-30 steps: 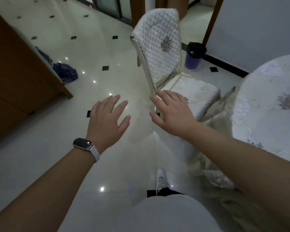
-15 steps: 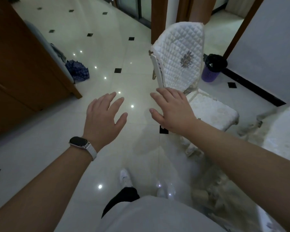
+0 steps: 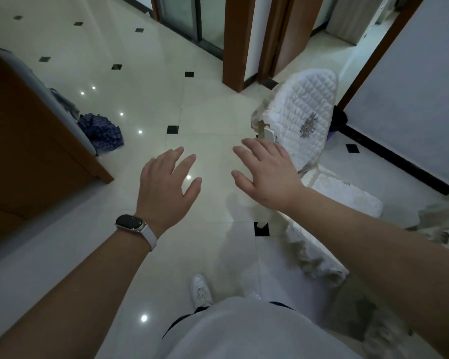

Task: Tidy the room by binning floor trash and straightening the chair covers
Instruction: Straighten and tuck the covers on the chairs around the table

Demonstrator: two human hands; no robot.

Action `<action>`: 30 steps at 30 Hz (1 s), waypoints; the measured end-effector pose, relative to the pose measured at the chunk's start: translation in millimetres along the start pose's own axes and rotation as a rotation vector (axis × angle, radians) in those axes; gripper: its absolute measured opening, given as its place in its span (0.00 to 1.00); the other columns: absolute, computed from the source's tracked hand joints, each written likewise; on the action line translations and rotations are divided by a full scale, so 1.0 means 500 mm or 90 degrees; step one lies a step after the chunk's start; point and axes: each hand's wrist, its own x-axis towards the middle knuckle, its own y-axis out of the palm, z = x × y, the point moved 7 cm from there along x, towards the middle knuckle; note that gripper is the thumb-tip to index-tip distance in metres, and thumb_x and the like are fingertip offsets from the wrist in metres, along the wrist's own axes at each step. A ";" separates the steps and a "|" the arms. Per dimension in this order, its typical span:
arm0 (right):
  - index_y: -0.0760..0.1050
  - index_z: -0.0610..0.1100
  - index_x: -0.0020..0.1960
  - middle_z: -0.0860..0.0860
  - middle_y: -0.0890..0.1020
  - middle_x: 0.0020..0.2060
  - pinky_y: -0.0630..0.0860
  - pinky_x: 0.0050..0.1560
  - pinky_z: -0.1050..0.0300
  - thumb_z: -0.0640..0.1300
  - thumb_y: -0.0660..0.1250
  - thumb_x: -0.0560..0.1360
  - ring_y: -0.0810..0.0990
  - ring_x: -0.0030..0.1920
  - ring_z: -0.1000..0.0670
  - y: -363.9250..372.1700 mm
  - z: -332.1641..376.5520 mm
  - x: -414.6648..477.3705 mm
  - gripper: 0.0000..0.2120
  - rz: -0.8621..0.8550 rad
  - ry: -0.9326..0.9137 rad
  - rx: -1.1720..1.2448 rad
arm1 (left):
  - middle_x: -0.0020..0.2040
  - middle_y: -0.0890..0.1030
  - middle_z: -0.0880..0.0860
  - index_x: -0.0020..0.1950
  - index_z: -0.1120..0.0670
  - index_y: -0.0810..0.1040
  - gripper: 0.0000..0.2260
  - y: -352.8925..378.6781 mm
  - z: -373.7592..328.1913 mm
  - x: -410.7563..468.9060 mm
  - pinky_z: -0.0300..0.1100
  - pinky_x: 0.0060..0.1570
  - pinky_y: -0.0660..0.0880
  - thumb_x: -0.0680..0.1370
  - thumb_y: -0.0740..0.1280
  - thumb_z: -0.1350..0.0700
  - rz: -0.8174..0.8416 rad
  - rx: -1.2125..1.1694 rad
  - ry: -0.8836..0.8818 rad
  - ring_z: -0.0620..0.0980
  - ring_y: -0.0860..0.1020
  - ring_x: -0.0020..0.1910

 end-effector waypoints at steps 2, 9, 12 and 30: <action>0.74 0.44 0.66 0.44 0.76 0.64 0.66 0.63 0.45 0.58 0.57 0.78 0.72 0.65 0.41 0.011 0.006 0.048 0.25 -0.011 0.015 -0.011 | 0.69 0.74 0.58 0.69 0.54 0.76 0.22 -0.003 0.040 0.046 0.59 0.67 0.66 0.78 0.62 0.45 -0.010 -0.008 0.028 0.59 0.72 0.68; 0.74 0.44 0.66 0.44 0.76 0.64 0.67 0.63 0.45 0.58 0.57 0.78 0.73 0.65 0.41 0.062 -0.003 0.177 0.24 -0.004 0.035 -0.033 | 0.70 0.73 0.57 0.70 0.54 0.75 0.22 0.012 0.146 0.171 0.61 0.67 0.66 0.79 0.62 0.45 0.014 -0.013 0.061 0.59 0.71 0.69; 0.74 0.44 0.66 0.44 0.77 0.64 0.67 0.63 0.45 0.58 0.57 0.78 0.73 0.65 0.41 0.088 -0.025 0.229 0.24 -0.007 0.045 -0.028 | 0.70 0.73 0.58 0.69 0.54 0.75 0.22 0.037 0.177 0.230 0.61 0.67 0.66 0.79 0.61 0.45 0.019 -0.016 0.077 0.59 0.71 0.68; 0.71 0.45 0.69 0.43 0.75 0.67 0.65 0.66 0.43 0.59 0.55 0.79 0.71 0.67 0.40 0.234 -0.384 0.620 0.25 0.049 0.150 -0.048 | 0.68 0.76 0.57 0.68 0.55 0.77 0.21 0.257 0.187 0.793 0.59 0.65 0.68 0.79 0.63 0.46 0.034 0.006 0.237 0.59 0.73 0.67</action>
